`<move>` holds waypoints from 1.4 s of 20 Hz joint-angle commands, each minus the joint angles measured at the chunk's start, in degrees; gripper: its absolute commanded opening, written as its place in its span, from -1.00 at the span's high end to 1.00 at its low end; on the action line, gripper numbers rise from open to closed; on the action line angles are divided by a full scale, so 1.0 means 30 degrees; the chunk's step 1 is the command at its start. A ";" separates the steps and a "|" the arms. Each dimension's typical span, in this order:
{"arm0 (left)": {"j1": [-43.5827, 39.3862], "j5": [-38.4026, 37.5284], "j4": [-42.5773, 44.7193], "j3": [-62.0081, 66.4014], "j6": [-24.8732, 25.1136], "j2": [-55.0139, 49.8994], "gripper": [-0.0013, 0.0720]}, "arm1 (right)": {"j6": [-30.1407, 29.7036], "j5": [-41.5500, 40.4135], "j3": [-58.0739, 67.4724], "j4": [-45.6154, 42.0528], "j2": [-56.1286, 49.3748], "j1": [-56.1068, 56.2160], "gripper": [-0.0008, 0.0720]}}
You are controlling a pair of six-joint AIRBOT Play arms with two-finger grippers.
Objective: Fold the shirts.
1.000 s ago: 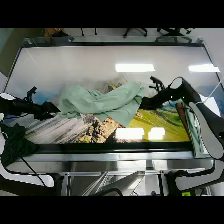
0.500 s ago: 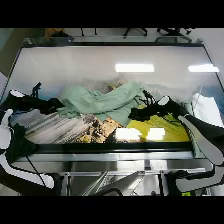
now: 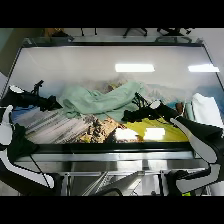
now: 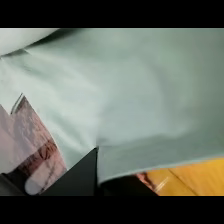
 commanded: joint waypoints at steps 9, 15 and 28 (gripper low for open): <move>0.2586 -0.2310 -0.7876 0.4437 -0.0211 1.0703 0.93 | -0.2514 0.2317 0.9624 0.0495 0.9449 -0.7133 0.94; 0.6470 0.2025 -0.8969 1.1169 -0.0415 1.7704 0.93 | -0.3293 0.2208 1.6276 -0.0517 1.3216 -1.1256 0.94; 0.1413 -0.0554 -0.2018 0.5836 -0.0699 1.4156 0.93 | -0.3810 0.7759 1.2932 0.2790 0.6521 -1.1970 0.94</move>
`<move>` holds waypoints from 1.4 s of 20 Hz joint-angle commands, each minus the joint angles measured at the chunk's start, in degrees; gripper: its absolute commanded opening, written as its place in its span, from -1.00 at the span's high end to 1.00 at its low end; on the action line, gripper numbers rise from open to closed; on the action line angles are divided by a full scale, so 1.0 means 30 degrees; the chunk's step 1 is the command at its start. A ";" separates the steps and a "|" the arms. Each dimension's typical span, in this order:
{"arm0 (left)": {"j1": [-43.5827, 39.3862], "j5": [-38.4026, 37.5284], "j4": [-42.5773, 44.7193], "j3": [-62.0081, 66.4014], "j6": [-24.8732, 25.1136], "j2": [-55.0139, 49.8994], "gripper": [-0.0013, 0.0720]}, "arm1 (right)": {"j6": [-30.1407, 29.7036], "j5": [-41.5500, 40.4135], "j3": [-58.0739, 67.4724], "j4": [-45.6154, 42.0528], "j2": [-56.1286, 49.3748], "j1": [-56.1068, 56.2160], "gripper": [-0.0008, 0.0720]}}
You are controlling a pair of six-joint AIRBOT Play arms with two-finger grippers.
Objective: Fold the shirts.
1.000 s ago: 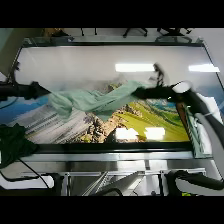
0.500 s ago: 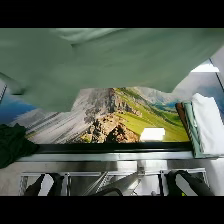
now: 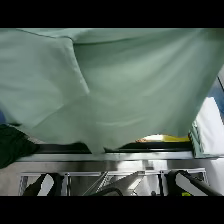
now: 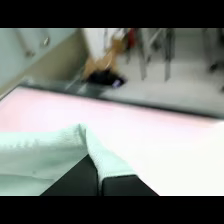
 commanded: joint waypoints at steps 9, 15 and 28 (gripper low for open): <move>-0.6951 0.4896 0.7752 -0.0772 -0.0852 -1.6043 0.93 | -0.3082 -0.2623 -0.4415 0.3847 -1.4382 0.2076 0.94; -0.6360 0.2390 0.7912 0.4182 -0.2055 -2.0502 0.93 | -0.3024 -0.2528 -0.1166 0.2907 -1.7289 0.1967 0.94; -0.6411 0.2047 0.9697 0.0605 -0.2047 -2.0495 0.21 | -0.1574 -0.0874 -0.1180 -0.1399 -1.7180 0.2885 0.56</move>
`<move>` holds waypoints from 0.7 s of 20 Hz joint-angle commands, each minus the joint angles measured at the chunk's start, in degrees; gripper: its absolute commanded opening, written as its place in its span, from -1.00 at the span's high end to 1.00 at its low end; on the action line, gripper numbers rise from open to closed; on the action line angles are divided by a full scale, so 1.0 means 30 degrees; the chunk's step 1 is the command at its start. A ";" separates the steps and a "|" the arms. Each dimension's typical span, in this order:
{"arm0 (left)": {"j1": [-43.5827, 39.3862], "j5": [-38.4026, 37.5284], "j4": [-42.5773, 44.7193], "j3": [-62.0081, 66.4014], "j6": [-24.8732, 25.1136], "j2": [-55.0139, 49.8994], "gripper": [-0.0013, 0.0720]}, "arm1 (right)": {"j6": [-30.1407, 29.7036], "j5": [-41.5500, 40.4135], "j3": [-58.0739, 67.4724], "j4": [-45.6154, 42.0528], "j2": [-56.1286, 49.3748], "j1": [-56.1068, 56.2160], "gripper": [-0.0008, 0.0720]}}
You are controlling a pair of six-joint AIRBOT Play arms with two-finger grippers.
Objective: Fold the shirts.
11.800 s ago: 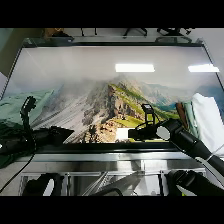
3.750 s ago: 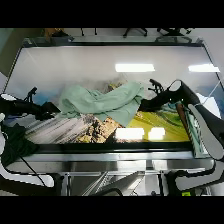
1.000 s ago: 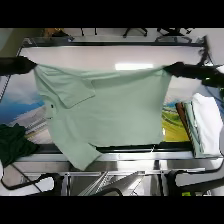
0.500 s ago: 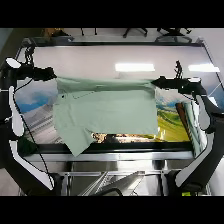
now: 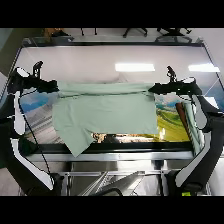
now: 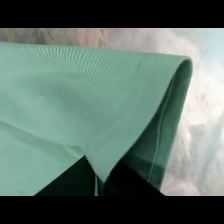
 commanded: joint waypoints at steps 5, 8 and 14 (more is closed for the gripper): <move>0.0335 -0.6025 0.0138 0.3177 -0.2142 0.0036 -0.84 | 0.4175 0.1239 0.0022 -0.2856 0.3147 -0.0685 -0.04; 0.1035 -0.8378 0.0131 0.0444 -0.3198 0.1326 -0.84 | 0.5778 0.3832 -0.0670 -0.6841 0.4823 -0.1450 -0.01; 0.1326 -0.6703 0.0109 -1.4542 -0.2412 0.8816 -0.84 | 0.5625 0.4167 -0.8590 -0.7344 0.8269 -0.2426 0.00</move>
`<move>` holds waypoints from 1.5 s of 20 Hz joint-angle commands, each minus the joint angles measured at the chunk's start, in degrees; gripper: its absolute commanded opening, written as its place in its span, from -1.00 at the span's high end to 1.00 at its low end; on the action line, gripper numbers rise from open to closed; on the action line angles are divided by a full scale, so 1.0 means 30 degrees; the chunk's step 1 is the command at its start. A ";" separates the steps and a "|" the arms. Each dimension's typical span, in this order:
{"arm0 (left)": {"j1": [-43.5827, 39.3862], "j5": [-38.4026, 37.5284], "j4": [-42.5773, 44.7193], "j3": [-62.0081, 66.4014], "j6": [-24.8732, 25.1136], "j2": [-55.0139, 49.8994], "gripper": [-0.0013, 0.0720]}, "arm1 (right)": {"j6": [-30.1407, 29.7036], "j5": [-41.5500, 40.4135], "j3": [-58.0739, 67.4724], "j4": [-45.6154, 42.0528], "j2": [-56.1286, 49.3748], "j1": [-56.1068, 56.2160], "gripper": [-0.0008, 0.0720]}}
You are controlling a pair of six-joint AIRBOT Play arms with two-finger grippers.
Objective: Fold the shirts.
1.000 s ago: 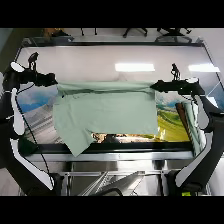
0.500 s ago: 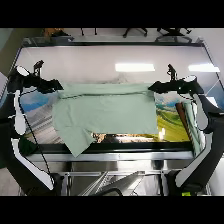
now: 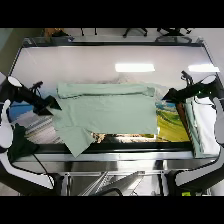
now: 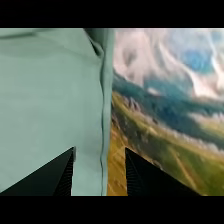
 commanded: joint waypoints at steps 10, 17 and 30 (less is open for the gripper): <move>-0.0226 0.9333 -0.3781 -1.7653 0.0692 0.9938 -0.84 | -0.0109 -0.0933 -0.7031 -0.0452 0.2463 -0.0517 -0.01; -0.0736 0.8794 -0.6215 -1.7005 0.3031 0.7023 0.93 | -0.0102 -0.1020 -0.7759 -0.0444 0.2463 -0.0510 -0.01; -0.0736 0.7410 -0.5880 -1.5081 0.3198 0.7038 0.93 | -0.0940 -0.1239 -1.0630 0.1304 0.2470 0.0780 -0.01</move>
